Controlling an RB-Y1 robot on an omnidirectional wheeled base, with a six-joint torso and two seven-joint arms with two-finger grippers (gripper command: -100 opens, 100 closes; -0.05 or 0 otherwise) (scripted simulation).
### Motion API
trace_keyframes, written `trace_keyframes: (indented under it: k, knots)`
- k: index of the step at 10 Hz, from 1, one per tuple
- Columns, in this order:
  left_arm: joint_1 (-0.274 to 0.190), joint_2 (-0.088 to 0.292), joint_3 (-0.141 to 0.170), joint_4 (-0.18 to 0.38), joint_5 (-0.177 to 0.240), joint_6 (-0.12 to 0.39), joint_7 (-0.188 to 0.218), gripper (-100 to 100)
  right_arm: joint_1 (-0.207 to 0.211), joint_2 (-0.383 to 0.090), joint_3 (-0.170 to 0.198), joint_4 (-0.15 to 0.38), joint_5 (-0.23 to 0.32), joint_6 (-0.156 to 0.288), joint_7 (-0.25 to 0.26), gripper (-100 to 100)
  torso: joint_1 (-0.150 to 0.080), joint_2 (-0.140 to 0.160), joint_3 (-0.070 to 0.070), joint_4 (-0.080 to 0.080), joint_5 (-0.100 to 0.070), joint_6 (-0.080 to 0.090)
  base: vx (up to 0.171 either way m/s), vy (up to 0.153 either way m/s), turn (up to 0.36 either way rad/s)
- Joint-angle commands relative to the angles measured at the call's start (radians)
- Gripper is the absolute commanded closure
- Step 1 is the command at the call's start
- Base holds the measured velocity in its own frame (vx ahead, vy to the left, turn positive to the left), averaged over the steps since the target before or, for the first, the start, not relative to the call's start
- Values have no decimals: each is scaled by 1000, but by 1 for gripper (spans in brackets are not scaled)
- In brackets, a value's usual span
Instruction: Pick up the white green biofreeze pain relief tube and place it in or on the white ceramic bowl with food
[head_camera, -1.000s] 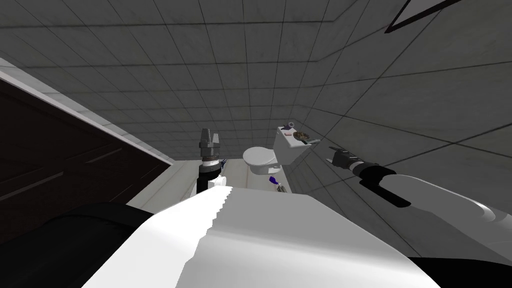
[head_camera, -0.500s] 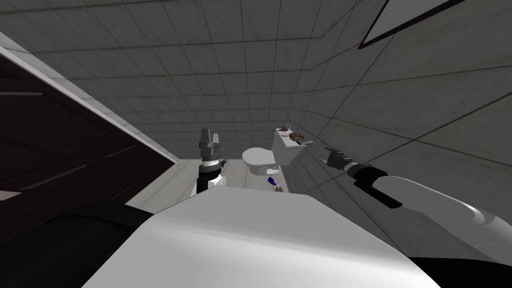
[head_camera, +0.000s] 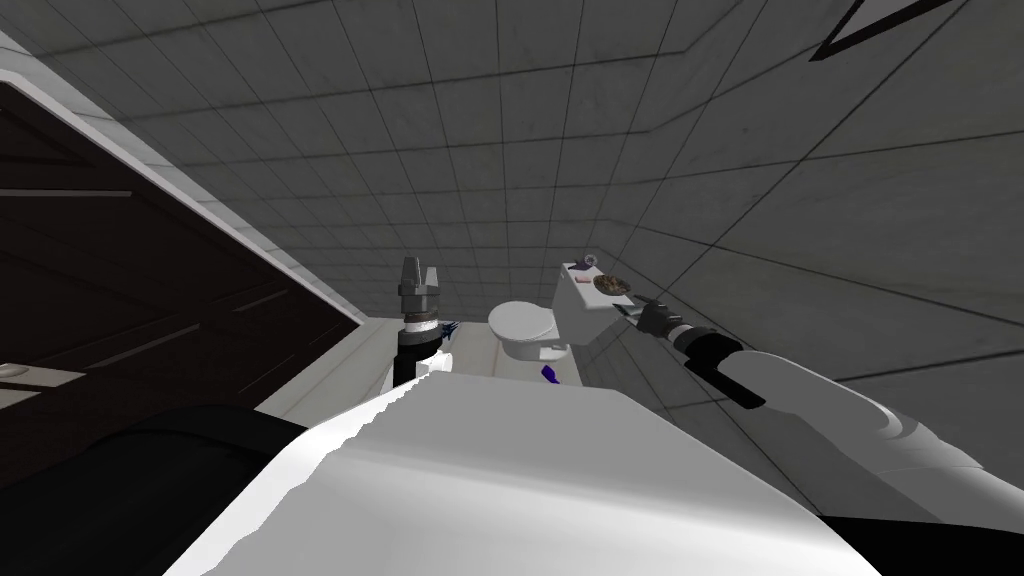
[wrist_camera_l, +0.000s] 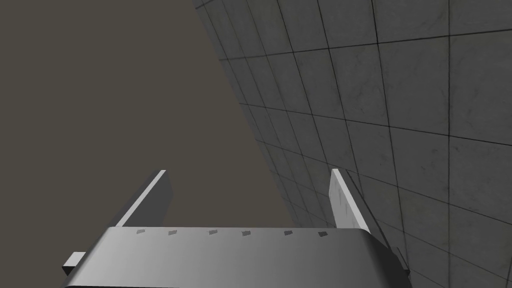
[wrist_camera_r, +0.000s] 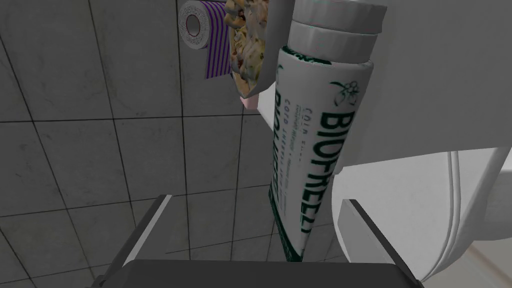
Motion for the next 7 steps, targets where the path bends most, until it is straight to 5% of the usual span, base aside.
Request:
trace_keyframes:
  k: [1,2,3,4,7]
  knots:
    - [0,0,0,0,0,0,0,0,0,0,0,0,0,0,0,-100,0,0,0,0,0,0,72,5,26]
    - [0,0,0,0,0,0,0,0,-1,2,1,-1,0,-1,2,0,-1,5,3,1,0,1,13,2,-8]
    - [0,0,0,0,0,0,0,0,0,2,2,0,0,-2,2,-100,-1,9,6,3,0,0,6,0,1]
    - [0,0,0,0,0,0,0,0,0,2,2,0,0,-2,2,100,-1,11,7,3,0,0,0,0,0]
    - [0,0,0,0,0,0,0,0,-1,2,1,-1,0,-1,2,100,0,13,8,3,1,1,0,0,0]
